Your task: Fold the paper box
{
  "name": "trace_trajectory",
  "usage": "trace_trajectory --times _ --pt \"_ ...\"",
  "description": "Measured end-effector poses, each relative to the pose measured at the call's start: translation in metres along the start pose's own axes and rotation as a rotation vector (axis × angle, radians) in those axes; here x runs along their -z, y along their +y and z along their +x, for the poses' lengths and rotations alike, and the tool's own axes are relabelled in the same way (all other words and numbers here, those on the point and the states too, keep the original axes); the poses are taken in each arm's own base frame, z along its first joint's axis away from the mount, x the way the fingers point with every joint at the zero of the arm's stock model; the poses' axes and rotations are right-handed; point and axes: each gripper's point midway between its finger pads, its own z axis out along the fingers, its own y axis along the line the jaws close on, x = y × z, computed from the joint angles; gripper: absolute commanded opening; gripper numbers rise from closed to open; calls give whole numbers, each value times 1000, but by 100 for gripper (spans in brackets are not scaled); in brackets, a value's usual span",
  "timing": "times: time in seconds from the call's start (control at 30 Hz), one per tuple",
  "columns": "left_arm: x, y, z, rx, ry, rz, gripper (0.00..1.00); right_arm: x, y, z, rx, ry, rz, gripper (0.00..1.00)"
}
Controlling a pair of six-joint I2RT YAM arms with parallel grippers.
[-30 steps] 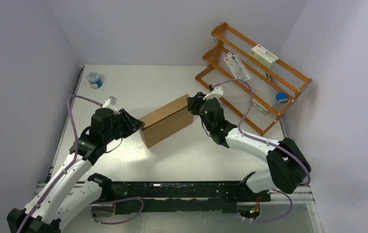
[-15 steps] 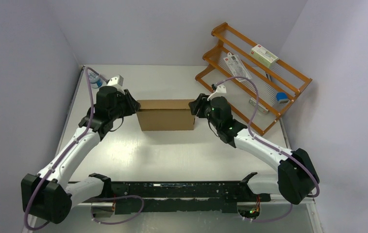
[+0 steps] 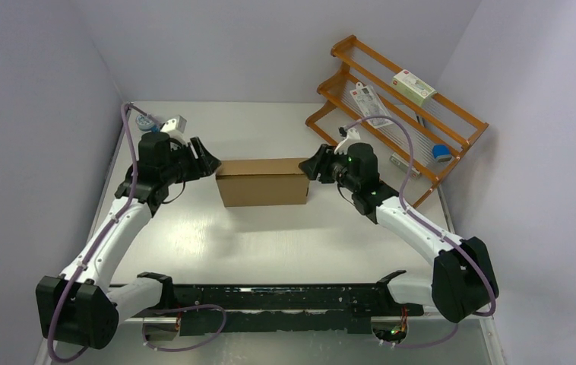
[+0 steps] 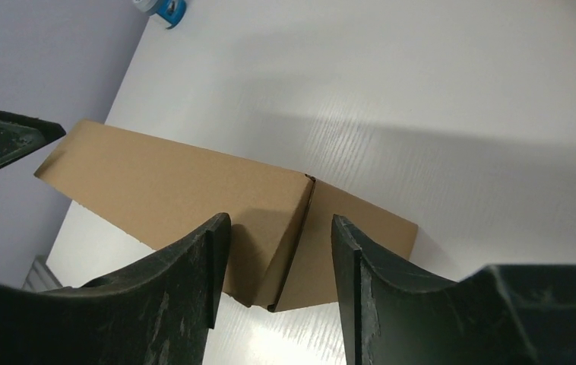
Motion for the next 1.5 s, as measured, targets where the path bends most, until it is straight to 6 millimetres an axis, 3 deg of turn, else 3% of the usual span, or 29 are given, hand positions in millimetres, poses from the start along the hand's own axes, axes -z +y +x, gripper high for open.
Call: trace_trajectory --times 0.2,0.43,0.63,0.8,1.03,1.5 --pt "3 -3 5 56 38 71 61 5 -1 1 -29 40 -52 56" --pt "6 15 23 149 96 115 60 11 -18 -2 -87 52 -64 57" --pt "9 4 37 190 160 235 64 13 -18 1 -140 81 -124 63" --pt "12 -10 34 186 165 314 70 18 -17 4 -165 104 -165 65" --pt "13 -15 31 190 160 344 72 29 -30 -4 -209 78 -163 66" --pt "-2 -22 25 250 172 413 66 33 -20 4 -259 111 -243 64"
